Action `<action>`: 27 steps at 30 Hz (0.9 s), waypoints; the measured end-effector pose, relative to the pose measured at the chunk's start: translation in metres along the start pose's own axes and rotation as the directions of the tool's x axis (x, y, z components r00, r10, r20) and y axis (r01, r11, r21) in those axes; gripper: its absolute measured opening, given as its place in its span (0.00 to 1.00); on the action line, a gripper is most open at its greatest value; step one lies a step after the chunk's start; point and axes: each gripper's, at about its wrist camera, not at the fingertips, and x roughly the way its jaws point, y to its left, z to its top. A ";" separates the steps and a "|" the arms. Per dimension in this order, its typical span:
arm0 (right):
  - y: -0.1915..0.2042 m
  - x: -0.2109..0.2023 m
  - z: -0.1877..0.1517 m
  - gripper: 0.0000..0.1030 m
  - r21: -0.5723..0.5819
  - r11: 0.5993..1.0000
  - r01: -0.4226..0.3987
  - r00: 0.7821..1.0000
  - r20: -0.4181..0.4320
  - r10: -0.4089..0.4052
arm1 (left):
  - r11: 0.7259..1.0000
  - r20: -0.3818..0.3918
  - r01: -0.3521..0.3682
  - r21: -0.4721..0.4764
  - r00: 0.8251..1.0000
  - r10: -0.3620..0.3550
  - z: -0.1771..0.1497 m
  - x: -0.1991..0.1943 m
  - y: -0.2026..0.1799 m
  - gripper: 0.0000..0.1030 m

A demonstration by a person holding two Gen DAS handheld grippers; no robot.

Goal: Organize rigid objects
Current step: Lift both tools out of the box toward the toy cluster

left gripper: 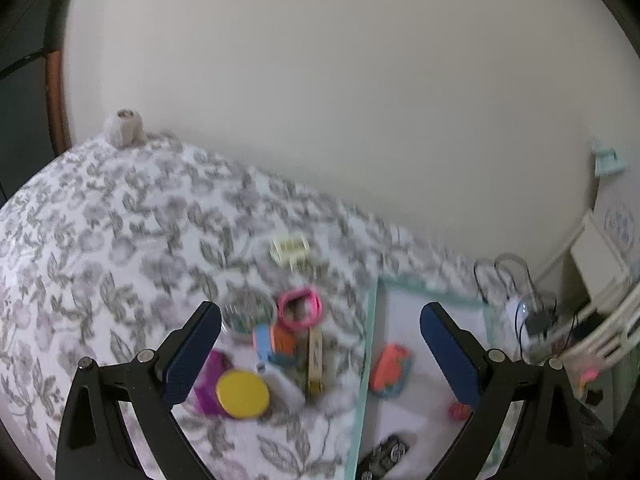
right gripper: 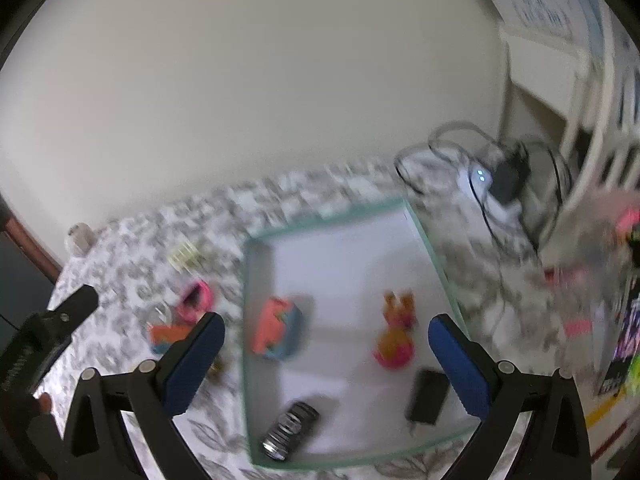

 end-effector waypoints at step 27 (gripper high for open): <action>0.134 0.101 -0.054 1.00 -0.248 0.953 -0.177 0.955 -0.276 0.105 | 0.963 -0.237 -0.206 -0.177 0.958 0.161 -0.011 0.049 0.139 0.97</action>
